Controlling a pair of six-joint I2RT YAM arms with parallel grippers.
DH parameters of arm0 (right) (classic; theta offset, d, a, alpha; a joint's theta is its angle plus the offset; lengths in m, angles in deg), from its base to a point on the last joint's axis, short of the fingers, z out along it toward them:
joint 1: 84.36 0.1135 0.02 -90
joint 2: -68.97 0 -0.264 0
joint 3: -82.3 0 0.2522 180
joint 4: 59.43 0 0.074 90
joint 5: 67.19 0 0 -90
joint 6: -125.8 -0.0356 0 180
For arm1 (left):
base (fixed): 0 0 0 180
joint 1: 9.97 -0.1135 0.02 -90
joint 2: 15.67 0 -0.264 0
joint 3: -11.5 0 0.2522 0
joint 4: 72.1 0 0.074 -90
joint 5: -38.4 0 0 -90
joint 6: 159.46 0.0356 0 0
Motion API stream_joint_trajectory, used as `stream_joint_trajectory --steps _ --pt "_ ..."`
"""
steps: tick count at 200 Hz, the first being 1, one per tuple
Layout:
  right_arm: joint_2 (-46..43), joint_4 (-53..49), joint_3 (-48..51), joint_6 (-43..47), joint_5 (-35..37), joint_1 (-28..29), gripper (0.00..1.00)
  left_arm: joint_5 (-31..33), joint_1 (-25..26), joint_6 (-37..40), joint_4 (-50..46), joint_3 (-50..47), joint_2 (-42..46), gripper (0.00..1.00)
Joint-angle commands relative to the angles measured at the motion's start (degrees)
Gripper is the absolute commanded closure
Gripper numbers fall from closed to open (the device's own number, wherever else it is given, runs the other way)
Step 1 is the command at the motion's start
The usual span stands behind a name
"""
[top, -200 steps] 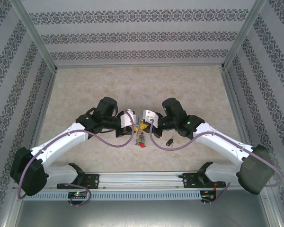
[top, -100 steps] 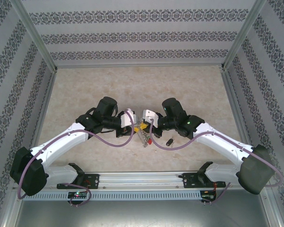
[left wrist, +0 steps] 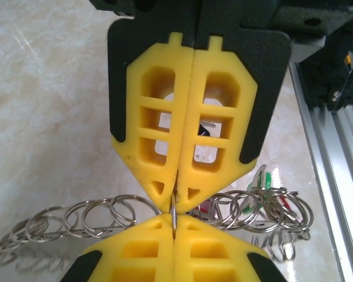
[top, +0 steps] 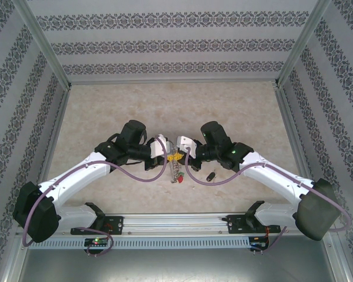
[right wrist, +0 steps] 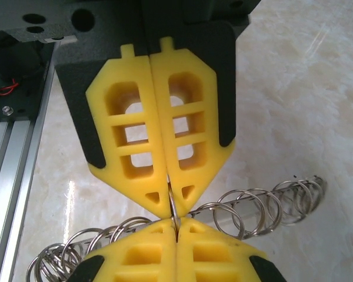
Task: Put the keys on the keyring
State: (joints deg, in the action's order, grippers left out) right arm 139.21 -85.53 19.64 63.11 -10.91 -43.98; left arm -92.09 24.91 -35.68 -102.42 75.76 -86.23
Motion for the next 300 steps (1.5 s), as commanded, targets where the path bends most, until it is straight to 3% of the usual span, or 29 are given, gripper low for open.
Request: stream_joint_trajectory --steps 1,22,55,123,264,300 --pt "-0.58 2.60 -2.07 -0.72 -1.92 0.81 1.00 -0.74 0.40 0.38 1.41 1.10 -0.44 1.00" --pt "-1.62 2.33 -1.67 -1.00 -1.15 0.80 1.00 -0.67 0.37 -1.21 4.63 -0.63 0.51 1.00" --pt "-4.33 2.80 1.46 -1.43 0.17 -0.54 0.84 -3.30 -0.70 -10.32 19.54 -6.31 3.35 1.00" --pt "-9.55 6.21 6.10 -3.43 -2.96 -4.21 0.79 -7.98 -1.36 -21.13 35.86 -11.29 5.71 1.00" --pt "-7.91 12.10 4.26 -5.68 -8.34 -5.22 0.83 -8.92 -1.63 -20.05 34.63 -10.14 5.09 1.00" --pt "-7.31 11.81 4.35 -5.21 -8.59 -5.23 0.90 -8.64 -1.65 -20.16 34.92 -10.14 5.34 1.00"
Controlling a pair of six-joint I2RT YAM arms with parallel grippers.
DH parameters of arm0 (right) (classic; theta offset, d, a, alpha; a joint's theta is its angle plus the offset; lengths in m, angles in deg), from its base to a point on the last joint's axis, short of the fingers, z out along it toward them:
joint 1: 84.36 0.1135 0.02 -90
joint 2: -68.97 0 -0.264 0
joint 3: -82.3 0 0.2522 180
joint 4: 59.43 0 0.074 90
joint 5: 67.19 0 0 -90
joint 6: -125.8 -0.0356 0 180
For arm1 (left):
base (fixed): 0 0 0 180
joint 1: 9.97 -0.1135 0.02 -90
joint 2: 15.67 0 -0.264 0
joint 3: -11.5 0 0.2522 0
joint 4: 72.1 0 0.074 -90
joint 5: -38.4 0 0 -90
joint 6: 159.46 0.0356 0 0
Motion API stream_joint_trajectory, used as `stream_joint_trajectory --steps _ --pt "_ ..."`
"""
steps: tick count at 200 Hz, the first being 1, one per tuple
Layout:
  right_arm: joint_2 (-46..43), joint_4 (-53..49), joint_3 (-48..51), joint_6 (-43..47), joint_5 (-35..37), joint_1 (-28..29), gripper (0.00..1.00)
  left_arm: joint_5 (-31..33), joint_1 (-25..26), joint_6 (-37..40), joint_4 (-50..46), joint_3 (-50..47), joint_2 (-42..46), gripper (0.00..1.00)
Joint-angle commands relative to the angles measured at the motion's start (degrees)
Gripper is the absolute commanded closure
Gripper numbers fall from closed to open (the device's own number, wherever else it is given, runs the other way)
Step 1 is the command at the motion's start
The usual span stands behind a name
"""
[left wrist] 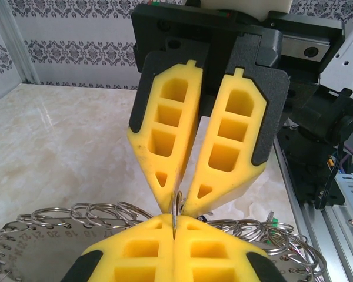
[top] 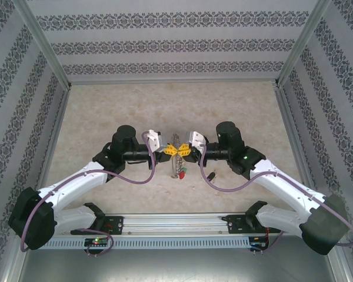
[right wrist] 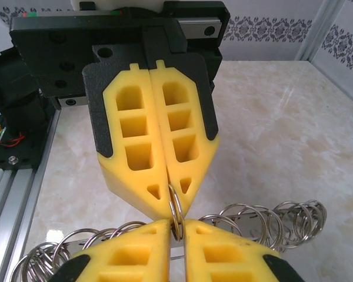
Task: Put the keys on the keyring
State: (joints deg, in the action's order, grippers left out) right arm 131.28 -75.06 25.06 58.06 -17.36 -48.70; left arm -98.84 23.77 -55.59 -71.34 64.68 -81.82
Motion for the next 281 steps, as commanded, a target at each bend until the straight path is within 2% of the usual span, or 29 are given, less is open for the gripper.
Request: stream_joint_trajectory --steps 1,30,73,94,195,226,264,281 --pt "0.63 1.34 -1.03 -0.14 -2.08 -0.50 0.90 -1.89 -0.51 -0.29 3.84 0.93 0.93 1.00" --pt "0.48 1.07 -1.08 -0.02 -1.68 -0.50 1.00 -1.05 -0.47 0.77 2.34 1.18 1.16 1.00" --pt "0.21 -2.59 -2.99 1.46 -1.21 -0.51 1.00 -1.22 -0.51 7.96 -10.11 4.87 0.30 0.94" --pt "0.52 -4.27 -4.17 1.97 -1.46 -0.36 1.00 -1.61 -0.51 9.65 -13.27 5.85 -0.57 0.92" --pt "2.55 -8.65 -7.35 3.25 0.69 1.61 1.00 1.67 -0.47 14.64 -21.47 8.81 -2.43 0.87" --pt "3.70 -10.14 -8.49 3.71 0.96 2.19 1.00 1.63 -0.46 14.72 -21.21 9.07 -2.61 0.86" --pt "4.75 -11.83 -9.84 4.27 2.16 2.90 1.00 1.40 -0.45 15.00 -21.35 10.00 -3.40 0.86" --pt "5.02 -12.45 -10.05 4.45 2.50 3.01 1.00 1.00 -0.48 15.06 -21.28 10.05 -3.42 0.91"
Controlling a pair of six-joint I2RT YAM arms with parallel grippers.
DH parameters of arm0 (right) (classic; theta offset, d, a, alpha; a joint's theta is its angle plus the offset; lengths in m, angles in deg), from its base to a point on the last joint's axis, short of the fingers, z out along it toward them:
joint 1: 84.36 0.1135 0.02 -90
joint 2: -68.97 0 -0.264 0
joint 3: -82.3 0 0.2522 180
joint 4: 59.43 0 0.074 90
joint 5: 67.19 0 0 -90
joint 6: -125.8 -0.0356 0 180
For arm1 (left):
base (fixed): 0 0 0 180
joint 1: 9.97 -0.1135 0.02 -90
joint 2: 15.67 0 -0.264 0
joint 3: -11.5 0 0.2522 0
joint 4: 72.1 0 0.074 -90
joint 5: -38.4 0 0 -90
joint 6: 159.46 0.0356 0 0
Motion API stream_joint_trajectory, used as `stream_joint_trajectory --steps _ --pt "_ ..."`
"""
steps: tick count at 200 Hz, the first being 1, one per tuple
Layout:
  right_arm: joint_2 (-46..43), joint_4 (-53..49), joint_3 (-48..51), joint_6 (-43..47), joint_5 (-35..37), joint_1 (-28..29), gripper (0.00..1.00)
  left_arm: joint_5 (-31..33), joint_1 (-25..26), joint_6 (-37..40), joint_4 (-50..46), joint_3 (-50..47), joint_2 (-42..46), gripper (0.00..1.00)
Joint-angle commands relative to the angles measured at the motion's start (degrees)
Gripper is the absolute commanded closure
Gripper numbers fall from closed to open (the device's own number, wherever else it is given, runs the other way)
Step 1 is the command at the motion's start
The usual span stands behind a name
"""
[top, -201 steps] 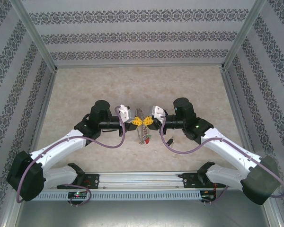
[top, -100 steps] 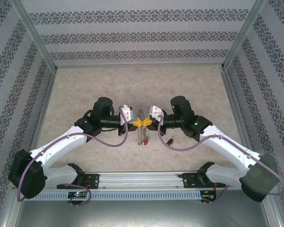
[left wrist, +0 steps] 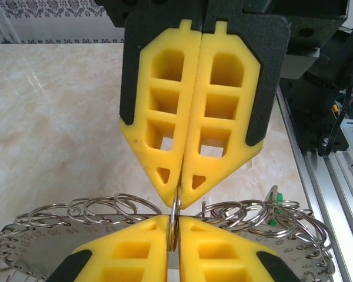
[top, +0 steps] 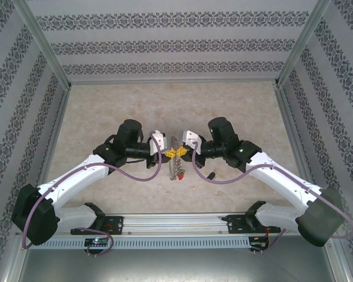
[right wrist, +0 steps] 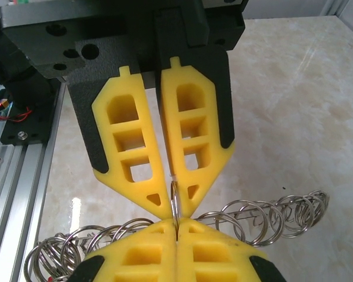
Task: Put the keys on the keyring
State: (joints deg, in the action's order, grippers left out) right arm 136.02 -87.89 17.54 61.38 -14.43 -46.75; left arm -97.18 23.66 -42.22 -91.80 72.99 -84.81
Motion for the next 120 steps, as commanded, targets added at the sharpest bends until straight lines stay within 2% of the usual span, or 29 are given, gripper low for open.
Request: stream_joint_trajectory --steps 1,21,37,65,76,83,96,108,120 --pt "0.28 0.38 -2.53 1.09 -0.41 1.07 1.00 -0.70 -0.34 1.68 -0.83 1.75 -0.45 0.91" --pt "0.28 0.25 -2.66 1.00 -0.17 1.15 1.00 -0.64 -0.37 1.69 -0.62 1.51 -0.23 0.92" --pt "0.53 -0.46 -3.00 0.98 0.03 1.17 1.00 -0.47 -0.33 1.24 -0.10 1.36 -0.08 1.00" --pt "0.42 -0.43 -3.11 0.23 -0.18 1.20 1.00 0.21 -0.30 -0.34 1.92 0.71 0.15 1.00" --pt "0.11 0.00 -2.92 -0.32 0.01 1.09 0.96 0.31 -0.36 -1.98 4.23 -0.20 0.48 1.00" --pt "-0.26 0.24 -2.64 -0.58 -0.03 0.99 0.90 0.36 -0.39 -3.34 6.20 -0.84 0.59 1.00" --pt "-1.24 1.33 -1.93 -1.55 -0.10 0.44 0.87 0.60 -0.40 -5.54 9.43 -2.08 0.96 1.00" --pt "-2.81 2.90 -0.90 -3.39 -0.40 -0.36 0.79 0.60 -0.53 -7.00 11.50 -3.02 1.18 1.00" --pt "-4.61 4.37 -0.17 -5.41 -0.74 -1.34 0.79 0.58 -0.64 -8.26 13.10 -3.67 1.44 1.00"
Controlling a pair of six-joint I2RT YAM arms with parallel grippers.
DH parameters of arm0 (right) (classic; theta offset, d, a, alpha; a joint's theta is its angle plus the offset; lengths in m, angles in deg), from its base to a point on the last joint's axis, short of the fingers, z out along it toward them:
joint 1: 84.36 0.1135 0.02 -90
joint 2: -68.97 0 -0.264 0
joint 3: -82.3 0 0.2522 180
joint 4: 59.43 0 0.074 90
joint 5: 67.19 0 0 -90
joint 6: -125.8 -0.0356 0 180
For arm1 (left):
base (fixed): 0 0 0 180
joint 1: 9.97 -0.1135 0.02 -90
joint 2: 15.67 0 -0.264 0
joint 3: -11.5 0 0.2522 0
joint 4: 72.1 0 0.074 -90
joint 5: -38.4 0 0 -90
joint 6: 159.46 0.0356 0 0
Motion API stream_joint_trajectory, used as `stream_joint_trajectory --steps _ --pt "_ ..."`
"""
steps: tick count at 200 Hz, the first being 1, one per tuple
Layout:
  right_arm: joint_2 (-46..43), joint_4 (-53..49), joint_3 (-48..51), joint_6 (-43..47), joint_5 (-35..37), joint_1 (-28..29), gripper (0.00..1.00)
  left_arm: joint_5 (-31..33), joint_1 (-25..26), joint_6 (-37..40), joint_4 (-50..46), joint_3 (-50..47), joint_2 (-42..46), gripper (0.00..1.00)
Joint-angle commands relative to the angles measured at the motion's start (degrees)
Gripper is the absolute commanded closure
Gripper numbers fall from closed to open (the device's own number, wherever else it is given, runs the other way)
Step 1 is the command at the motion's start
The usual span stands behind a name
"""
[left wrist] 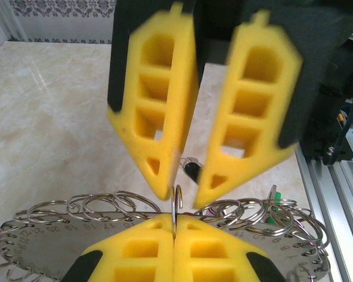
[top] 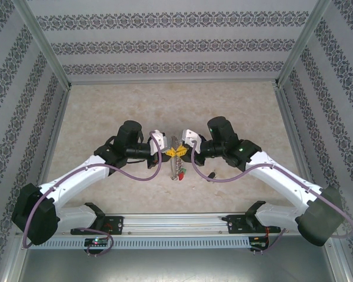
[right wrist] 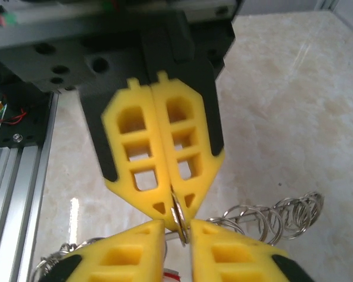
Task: Put the keys on the keyring
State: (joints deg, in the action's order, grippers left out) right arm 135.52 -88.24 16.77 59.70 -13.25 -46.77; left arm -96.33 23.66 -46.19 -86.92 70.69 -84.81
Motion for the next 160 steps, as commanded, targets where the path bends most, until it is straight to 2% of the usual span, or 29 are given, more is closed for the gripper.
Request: stream_joint_trajectory --steps 1,16,34,54,67,76,97,111,160 --pt "-4.21 4.74 0.69 -3.88 -2.01 -1.39 0.79 -0.32 -0.65 -4.41 8.42 -1.48 1.50 1.00" --pt "-6.50 5.61 1.59 -5.81 -1.75 -2.69 0.78 -0.40 -0.75 -5.62 10.30 -2.40 1.91 1.00" --pt "-9.07 7.14 3.23 -11.59 2.74 -4.60 0.73 -0.30 -0.75 -6.25 11.17 -2.94 2.21 1.00" --pt "-9.95 5.87 4.10 -22.88 18.26 -6.90 0.70 -0.19 -0.75 -6.48 11.24 -3.04 2.35 1.00" --pt "-8.94 1.52 3.54 -31.59 29.41 -9.17 0.68 0.40 -0.75 -6.41 11.02 -3.07 2.56 1.00" --pt "-7.83 -3.34 2.90 -37.79 33.52 -11.47 0.69 0.87 -0.72 -6.08 10.54 -2.94 2.60 1.00" --pt "-4.93 -11.67 2.82 -48.51 31.45 -17.18 0.70 1.23 -0.74 -4.83 8.22 -2.04 2.87 1.00" --pt "-3.18 -13.67 4.52 -52.32 27.87 -19.44 0.71 1.18 -0.75 -3.90 6.55 -1.44 2.96 1.00" --pt "4.05 -15.43 10.17 -58.05 24.65 -19.79 0.72 1.22 -0.69 -2.79 4.06 -0.71 3.22 1.00"
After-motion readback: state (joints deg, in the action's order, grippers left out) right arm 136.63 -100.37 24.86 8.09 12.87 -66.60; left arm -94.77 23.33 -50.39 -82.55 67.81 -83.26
